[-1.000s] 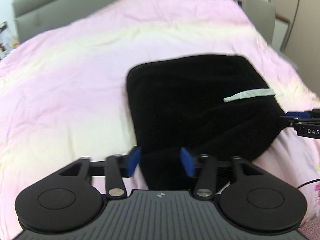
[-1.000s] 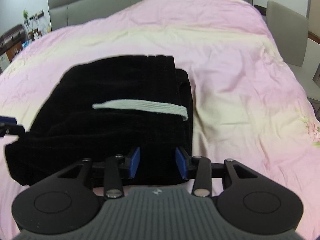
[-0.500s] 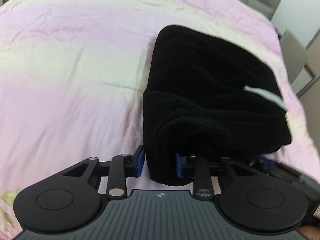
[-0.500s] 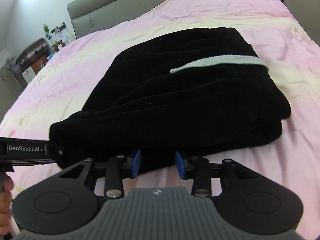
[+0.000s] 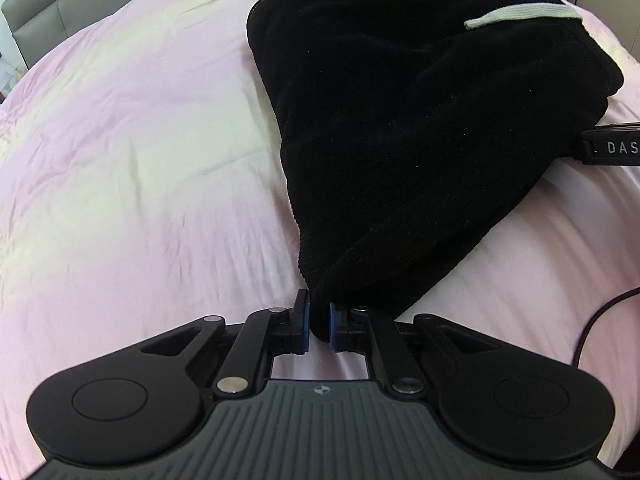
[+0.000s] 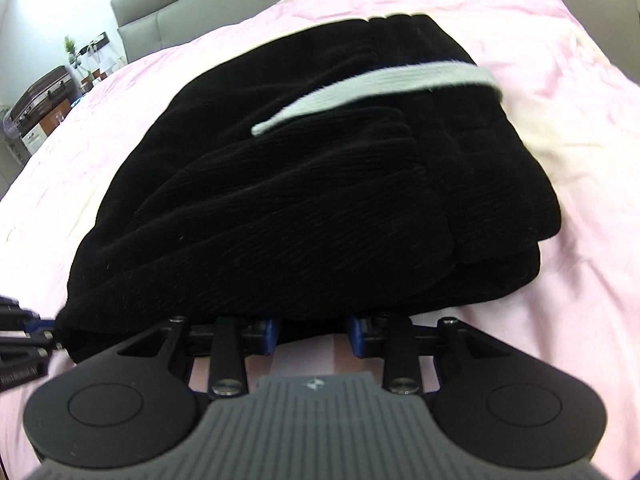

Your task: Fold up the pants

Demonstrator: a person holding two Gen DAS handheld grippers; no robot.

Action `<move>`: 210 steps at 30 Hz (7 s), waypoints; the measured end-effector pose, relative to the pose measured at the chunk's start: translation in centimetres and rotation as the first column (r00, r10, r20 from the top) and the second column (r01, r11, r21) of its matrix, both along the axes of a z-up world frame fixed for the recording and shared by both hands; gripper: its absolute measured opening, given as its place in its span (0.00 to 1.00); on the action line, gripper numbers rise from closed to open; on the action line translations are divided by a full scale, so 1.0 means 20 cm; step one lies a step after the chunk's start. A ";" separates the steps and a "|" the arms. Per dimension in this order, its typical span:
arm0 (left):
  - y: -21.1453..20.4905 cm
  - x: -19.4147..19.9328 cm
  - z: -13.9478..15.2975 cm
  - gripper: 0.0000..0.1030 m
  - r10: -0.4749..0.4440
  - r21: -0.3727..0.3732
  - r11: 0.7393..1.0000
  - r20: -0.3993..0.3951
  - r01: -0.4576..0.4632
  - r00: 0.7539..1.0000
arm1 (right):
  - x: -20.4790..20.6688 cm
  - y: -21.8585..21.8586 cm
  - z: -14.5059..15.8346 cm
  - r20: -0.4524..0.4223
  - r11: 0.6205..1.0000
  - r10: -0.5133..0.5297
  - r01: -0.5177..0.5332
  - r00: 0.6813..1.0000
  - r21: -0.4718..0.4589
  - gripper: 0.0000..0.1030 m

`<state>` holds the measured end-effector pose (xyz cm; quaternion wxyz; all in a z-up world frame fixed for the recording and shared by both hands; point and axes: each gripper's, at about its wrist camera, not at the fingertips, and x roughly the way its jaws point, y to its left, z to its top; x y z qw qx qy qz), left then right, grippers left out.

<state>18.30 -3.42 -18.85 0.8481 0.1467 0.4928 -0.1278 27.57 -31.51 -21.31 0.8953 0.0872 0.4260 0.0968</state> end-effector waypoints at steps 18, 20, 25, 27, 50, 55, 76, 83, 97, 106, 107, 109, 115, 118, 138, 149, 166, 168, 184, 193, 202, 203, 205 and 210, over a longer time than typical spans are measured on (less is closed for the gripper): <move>0.11 0.05 0.49 0.09 0.016 -0.153 0.988 0.101 0.000 0.995 | -0.11 -0.17 0.43 0.038 0.987 -0.025 0.031 0.999 -0.155 0.28; 0.07 0.15 0.52 0.09 0.001 -0.159 0.987 0.140 0.021 0.990 | -0.04 -0.18 0.48 0.061 0.985 -0.010 0.020 0.998 -0.173 0.28; -0.01 0.47 0.51 0.13 0.013 -0.206 0.978 0.170 0.023 0.985 | 0.24 -0.24 0.54 0.081 0.986 -0.039 0.052 0.996 -0.160 0.39; -0.04 0.59 0.46 0.14 0.026 -0.240 0.971 0.162 0.014 0.986 | 0.35 -0.25 0.53 0.067 0.985 -0.051 0.061 0.996 -0.161 0.39; 0.06 0.91 0.34 0.63 0.005 -0.274 0.962 -0.043 -0.017 0.999 | 0.76 -0.50 0.44 -0.185 0.999 -0.049 0.052 0.982 0.009 0.73; 0.06 0.79 0.39 0.74 -0.071 -0.344 0.939 -0.144 0.017 0.987 | 0.67 -0.60 0.42 -0.271 0.987 -0.034 0.075 0.962 0.142 0.78; 0.03 0.93 0.04 0.89 -0.048 -0.467 0.881 -0.259 -0.082 0.965 | 0.77 -0.68 0.00 -0.403 0.909 0.045 0.130 0.914 0.396 0.83; 0.02 0.93 -0.01 0.90 -0.032 -0.478 0.872 -0.263 -0.101 0.964 | 0.79 -0.61 -0.02 -0.375 0.907 0.033 0.130 0.926 0.401 0.79; 0.02 0.83 0.20 0.50 0.063 -0.453 0.878 -0.207 -0.152 0.976 | 0.72 -0.42 0.28 -0.269 0.960 -0.029 0.102 0.963 0.262 0.53; 0.08 0.74 0.53 0.06 0.044 -0.409 0.908 -0.125 -0.092 0.991 | 0.65 -0.30 0.55 -0.218 0.968 -0.009 0.064 0.976 0.244 0.47; 0.09 0.73 0.56 0.04 0.047 -0.414 0.905 -0.126 -0.096 0.991 | 0.64 -0.30 0.56 -0.222 0.968 -0.016 0.070 0.975 0.240 0.47; 0.09 0.71 0.58 0.04 0.038 -0.391 0.917 -0.123 -0.084 0.992 | 0.60 -0.31 0.58 -0.240 0.970 -0.033 0.089 0.970 0.227 0.47; 0.20 0.71 0.56 0.21 0.089 -0.426 0.895 -0.127 -0.136 0.988 | 0.54 -0.34 0.46 -0.283 0.970 -0.080 0.139 0.956 0.197 0.50; 0.23 0.70 0.47 0.48 0.084 -0.436 0.887 -0.163 -0.148 0.983 | 0.54 -0.38 0.41 -0.306 0.967 -0.087 0.154 0.948 0.201 0.56; 0.20 0.96 -0.10 0.68 0.070 -0.608 0.731 -0.385 -0.310 0.920 | 0.76 -0.61 0.05 -0.424 0.953 0.079 0.056 0.902 0.297 0.83; 0.16 0.87 0.26 0.36 0.075 -0.579 0.783 -0.276 -0.228 0.958 | 0.67 -0.48 0.34 -0.287 0.964 0.080 -0.001 0.955 0.266 0.48; 1.00 0.52 0.97 0.34 0.177 -0.432 0.880 -0.093 -0.200 0.980 | 0.41 0.46 0.83 -0.143 0.912 0.223 -0.154 0.964 0.381 0.46; 1.15 0.48 0.97 0.34 0.198 -0.411 0.885 -0.093 -0.219 0.976 | 0.37 0.68 0.83 -0.143 0.899 0.245 -0.170 0.959 0.404 0.46; 1.72 0.49 0.26 0.35 0.289 -0.415 0.839 -0.206 -0.351 0.935 | 0.25 1.32 0.27 -0.277 0.927 0.293 -0.200 0.915 0.318 0.48; 1.72 0.46 0.23 0.58 0.337 -0.361 0.852 -0.177 -0.379 0.925 | 0.34 1.36 0.17 -0.349 0.967 0.226 -0.165 0.909 0.195 0.75; 1.59 0.20 0.68 0.58 0.357 -0.267 0.901 0.008 -0.342 0.934 | 0.20 1.34 0.53 -0.222 0.964 0.266 -0.253 0.938 0.085 0.74; 1.58 0.16 0.74 0.58 0.355 -0.253 0.907 0.032 -0.337 0.934 | 0.17 1.34 0.58 -0.200 0.961 0.277 -0.268 0.940 0.071 0.74; 1.54 0.08 0.87 0.58 0.352 -0.217 0.920 0.087 -0.327 0.932 | 0.09 1.32 0.71 -0.145 0.955 0.295 -0.294 0.944 0.029 0.74; 1.41 -0.16 1.19 0.60 0.318 -0.138 0.947 0.247 -0.291 0.915 | -0.12 1.31 1.06 0.044 0.942 0.332 -0.329 0.942 -0.061 0.83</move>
